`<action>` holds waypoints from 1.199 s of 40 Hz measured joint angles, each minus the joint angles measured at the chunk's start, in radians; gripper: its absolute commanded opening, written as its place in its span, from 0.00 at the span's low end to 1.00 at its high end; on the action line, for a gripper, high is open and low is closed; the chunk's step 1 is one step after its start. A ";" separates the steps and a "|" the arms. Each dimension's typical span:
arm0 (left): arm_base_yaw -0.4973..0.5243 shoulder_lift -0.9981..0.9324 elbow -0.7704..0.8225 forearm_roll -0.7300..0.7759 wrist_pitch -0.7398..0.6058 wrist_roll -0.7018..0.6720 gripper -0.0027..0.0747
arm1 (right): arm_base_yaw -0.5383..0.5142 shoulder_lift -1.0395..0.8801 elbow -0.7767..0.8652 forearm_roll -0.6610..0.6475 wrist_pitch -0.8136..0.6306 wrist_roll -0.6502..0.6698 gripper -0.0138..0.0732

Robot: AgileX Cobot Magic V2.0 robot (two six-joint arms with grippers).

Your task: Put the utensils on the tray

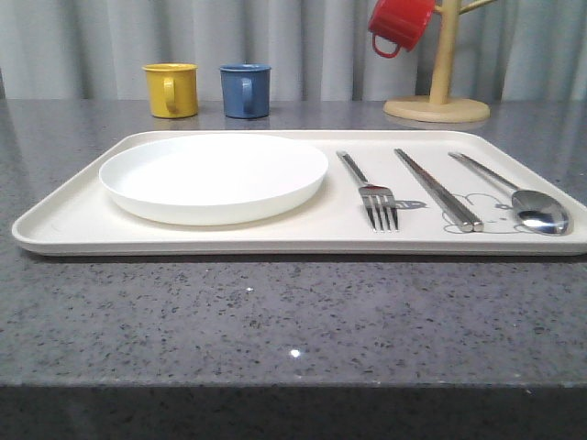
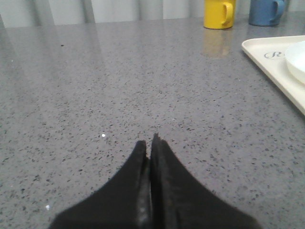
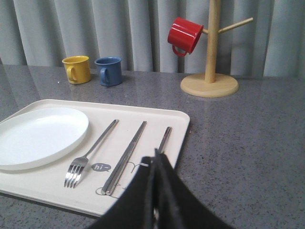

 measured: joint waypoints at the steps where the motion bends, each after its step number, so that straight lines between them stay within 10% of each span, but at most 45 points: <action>1: 0.004 0.000 0.000 0.000 -0.007 0.000 0.01 | 0.000 0.000 0.000 0.000 0.000 0.000 0.08; 48: 0.008 0.000 0.000 -0.002 -0.007 -0.004 0.01 | -0.025 -0.032 0.090 -0.031 -0.101 0.000 0.08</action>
